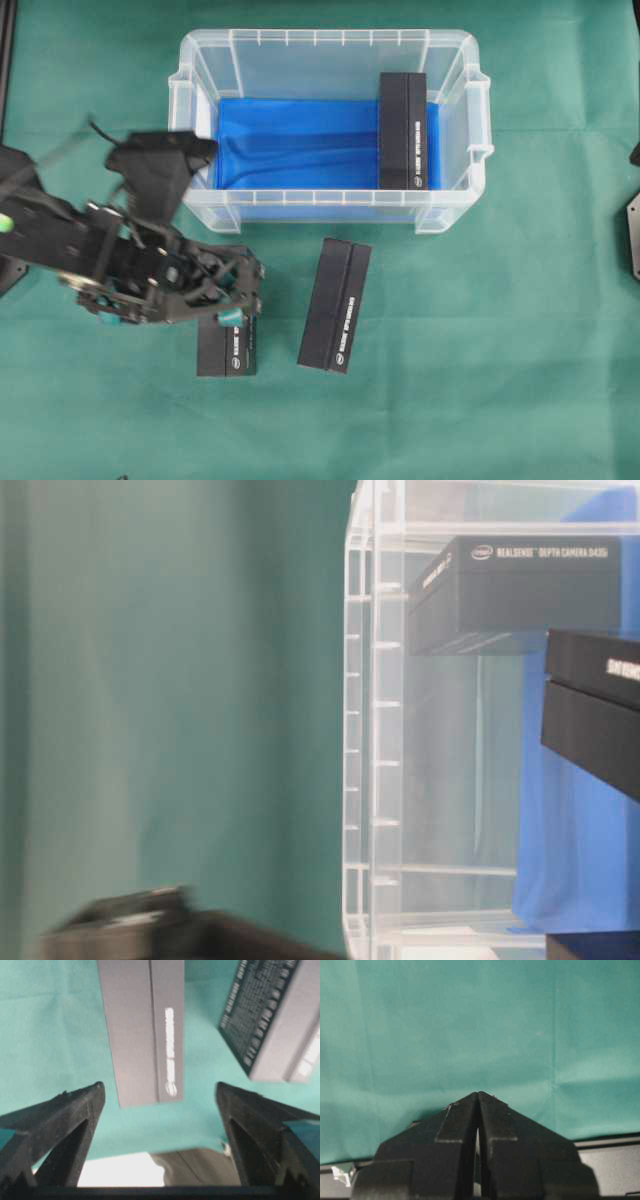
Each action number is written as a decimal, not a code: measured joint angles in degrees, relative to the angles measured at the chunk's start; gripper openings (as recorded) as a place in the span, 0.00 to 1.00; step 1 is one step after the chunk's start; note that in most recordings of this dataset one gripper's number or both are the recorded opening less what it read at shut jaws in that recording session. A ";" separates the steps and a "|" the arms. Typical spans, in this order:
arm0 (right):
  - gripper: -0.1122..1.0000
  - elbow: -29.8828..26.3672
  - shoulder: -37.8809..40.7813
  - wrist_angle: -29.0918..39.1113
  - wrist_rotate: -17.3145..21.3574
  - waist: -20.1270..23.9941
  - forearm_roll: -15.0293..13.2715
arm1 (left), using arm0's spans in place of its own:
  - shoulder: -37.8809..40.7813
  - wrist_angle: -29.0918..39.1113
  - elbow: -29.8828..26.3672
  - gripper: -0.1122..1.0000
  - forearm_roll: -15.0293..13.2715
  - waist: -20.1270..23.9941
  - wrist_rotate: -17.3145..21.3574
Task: Take the box out of the case with the left arm.
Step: 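Lower the box onto the table and open the left gripper, then withdraw the left gripper back toward the left side, then move the open left gripper over the right black box in the case, then lower the left gripper around the right box and close on it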
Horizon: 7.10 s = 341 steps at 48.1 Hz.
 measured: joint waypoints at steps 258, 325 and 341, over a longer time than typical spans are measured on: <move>0.10 0.97 0.53 -1.05 0.00 -0.09 0.09 | 37.35 14.68 -53.44 0.97 -0.44 23.29 30.85; 0.10 1.05 0.53 -0.97 0.00 -0.09 0.00 | 37.88 13.62 -53.44 0.97 -0.35 23.99 30.94; 0.10 0.97 0.53 -0.97 0.00 0.00 0.00 | 37.88 13.54 -51.50 0.97 -0.35 24.08 30.94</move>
